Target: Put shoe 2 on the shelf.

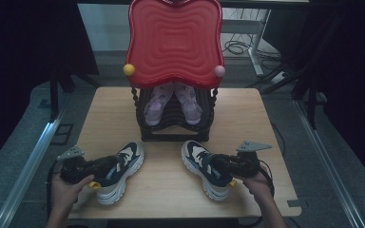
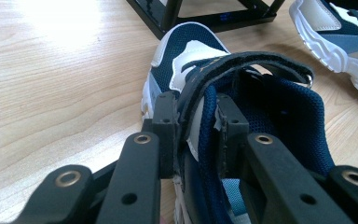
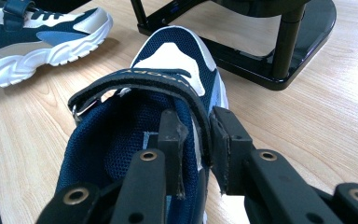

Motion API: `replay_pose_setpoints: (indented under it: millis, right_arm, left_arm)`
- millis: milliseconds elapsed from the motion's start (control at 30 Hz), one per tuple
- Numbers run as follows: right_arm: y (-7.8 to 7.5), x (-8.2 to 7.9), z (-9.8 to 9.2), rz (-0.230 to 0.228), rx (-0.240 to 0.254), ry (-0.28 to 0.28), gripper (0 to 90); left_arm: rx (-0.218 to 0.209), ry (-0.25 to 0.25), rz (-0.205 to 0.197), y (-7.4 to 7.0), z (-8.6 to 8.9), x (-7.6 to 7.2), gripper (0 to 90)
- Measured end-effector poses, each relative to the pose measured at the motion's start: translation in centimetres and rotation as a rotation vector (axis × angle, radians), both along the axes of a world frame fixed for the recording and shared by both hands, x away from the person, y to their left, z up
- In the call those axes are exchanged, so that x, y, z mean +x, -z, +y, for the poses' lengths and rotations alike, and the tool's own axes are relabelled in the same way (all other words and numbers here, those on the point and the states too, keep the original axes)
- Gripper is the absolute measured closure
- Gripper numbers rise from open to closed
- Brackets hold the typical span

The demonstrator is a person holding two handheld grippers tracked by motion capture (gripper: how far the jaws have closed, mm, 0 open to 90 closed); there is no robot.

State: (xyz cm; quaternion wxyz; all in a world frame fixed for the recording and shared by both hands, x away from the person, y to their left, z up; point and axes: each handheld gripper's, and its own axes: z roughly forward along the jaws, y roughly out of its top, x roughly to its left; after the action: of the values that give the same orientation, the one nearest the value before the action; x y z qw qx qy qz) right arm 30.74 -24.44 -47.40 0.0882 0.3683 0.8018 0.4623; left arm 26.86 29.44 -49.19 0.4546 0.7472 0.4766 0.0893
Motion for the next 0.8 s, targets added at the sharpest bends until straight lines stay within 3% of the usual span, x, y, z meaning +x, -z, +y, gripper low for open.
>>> replay_pose_setpoints:
  millis: [400, 800]
  right_arm:
    - [0.6, -0.7, -0.6, -0.023, 0.077, 0.041, 74.4]
    - [1.0, -1.6, -1.7, -0.03, 0.158, 0.116, 74.4]
  left_arm:
    - [-0.032, -0.017, -0.037, -0.5, 0.4, -0.4, 74.5]
    - [-0.156, -0.05, -0.069, -0.7, 1.7, -0.8, 74.4]
